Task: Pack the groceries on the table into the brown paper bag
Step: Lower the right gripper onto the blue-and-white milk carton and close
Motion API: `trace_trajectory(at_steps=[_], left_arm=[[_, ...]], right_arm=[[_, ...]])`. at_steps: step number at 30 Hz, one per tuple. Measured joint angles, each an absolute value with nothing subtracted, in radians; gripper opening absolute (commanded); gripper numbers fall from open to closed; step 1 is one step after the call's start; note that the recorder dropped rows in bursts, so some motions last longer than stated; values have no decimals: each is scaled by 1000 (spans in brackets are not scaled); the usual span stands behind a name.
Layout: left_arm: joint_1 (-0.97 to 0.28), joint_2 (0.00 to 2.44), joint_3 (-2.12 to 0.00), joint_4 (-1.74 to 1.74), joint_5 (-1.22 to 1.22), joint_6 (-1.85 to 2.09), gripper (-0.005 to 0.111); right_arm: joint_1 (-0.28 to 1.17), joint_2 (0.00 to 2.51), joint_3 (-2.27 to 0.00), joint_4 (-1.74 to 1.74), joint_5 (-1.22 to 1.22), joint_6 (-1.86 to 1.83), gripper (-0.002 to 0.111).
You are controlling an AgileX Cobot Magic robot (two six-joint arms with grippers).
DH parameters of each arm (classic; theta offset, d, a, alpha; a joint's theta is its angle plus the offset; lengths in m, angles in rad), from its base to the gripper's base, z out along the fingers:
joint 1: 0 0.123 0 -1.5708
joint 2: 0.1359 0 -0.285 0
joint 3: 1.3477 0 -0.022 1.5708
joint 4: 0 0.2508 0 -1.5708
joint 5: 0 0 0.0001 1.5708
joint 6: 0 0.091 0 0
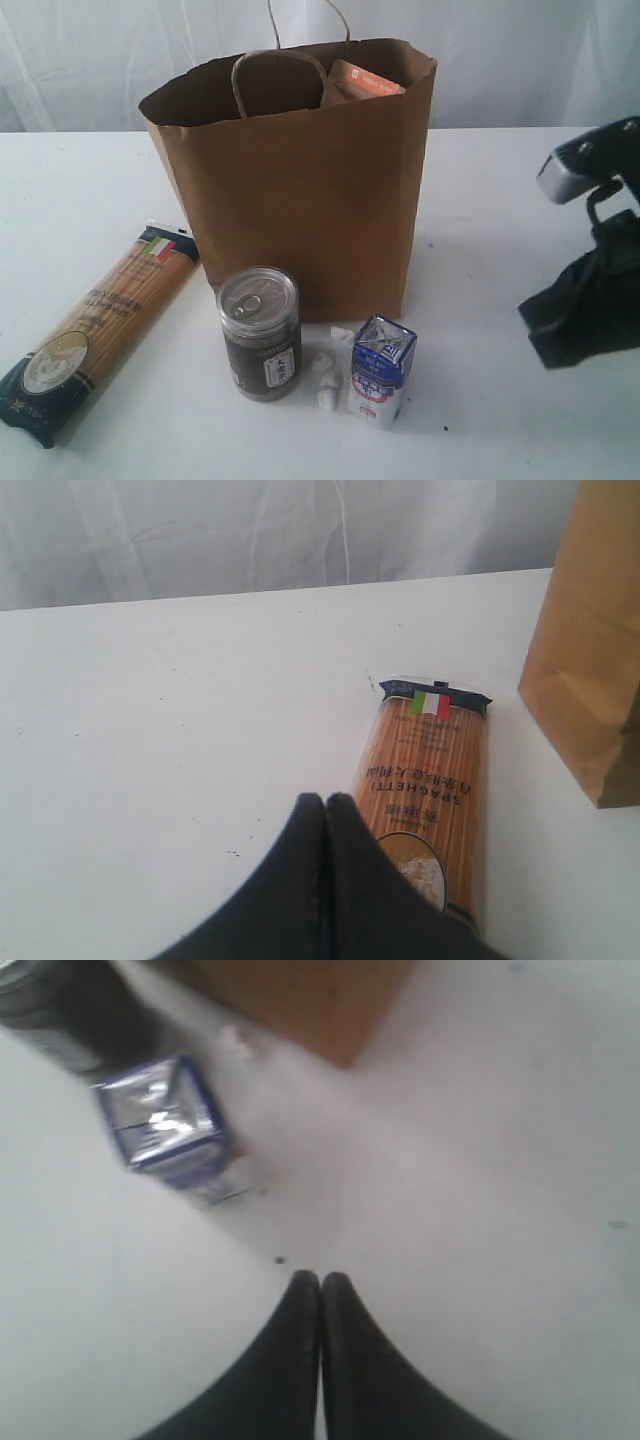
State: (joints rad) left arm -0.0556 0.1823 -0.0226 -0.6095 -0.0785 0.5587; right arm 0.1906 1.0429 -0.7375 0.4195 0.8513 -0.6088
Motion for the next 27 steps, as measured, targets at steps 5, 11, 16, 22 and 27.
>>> trace_trajectory(at_steps=[5, 11, 16, 22, 27], left_arm=[[-56, 182, -23, -610, -79, 559, 0], [-56, 182, -23, -610, -70, 559, 0], [-56, 182, -23, -610, 20, 556, 0], [-56, 185, -3, -608, 236, 556, 0], [-56, 186, -3, -572, 226, 556, 0]], right_arm=[[191, 1060, -697, 673, 855, -923, 7], [203, 1137, -697, 860, 857, -1198, 44], [251, 1206, -695, 889, 832, -1255, 55], [300, 1247, -695, 896, 756, -1265, 55], [347, 1273, -695, 896, 720, -1295, 55]])
